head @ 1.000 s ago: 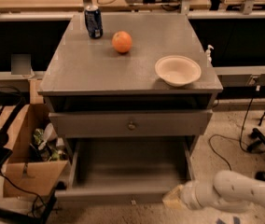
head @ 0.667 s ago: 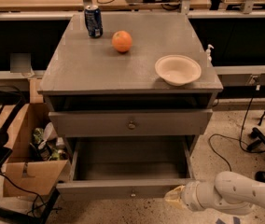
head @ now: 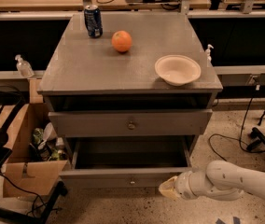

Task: Close middle drawer

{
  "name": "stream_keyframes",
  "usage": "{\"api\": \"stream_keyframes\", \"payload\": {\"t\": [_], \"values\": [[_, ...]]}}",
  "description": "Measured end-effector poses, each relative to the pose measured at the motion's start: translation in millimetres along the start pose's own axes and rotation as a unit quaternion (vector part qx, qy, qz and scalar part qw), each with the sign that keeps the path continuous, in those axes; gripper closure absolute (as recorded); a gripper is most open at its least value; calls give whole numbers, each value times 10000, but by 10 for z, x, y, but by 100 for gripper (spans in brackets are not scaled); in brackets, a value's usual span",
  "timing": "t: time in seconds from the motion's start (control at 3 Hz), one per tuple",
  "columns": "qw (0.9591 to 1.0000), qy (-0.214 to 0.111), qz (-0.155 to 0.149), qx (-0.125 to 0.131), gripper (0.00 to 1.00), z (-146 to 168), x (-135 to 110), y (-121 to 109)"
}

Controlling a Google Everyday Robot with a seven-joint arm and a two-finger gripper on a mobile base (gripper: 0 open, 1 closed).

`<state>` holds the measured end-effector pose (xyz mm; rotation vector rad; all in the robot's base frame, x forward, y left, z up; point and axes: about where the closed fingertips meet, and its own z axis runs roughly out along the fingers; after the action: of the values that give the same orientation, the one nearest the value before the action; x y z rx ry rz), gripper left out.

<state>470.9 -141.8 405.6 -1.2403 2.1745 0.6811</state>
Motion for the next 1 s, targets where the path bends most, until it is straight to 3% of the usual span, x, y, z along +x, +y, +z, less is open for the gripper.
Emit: {"api": "stream_keyframes", "payload": {"t": [0.33, 0.67, 1.0], "values": [[10000, -45, -47, 23, 100, 48, -68, -87], [9998, -183, -114, 42, 100, 93, -238, -371], [9997, -199, -119, 49, 100, 89, -248, -388]]}}
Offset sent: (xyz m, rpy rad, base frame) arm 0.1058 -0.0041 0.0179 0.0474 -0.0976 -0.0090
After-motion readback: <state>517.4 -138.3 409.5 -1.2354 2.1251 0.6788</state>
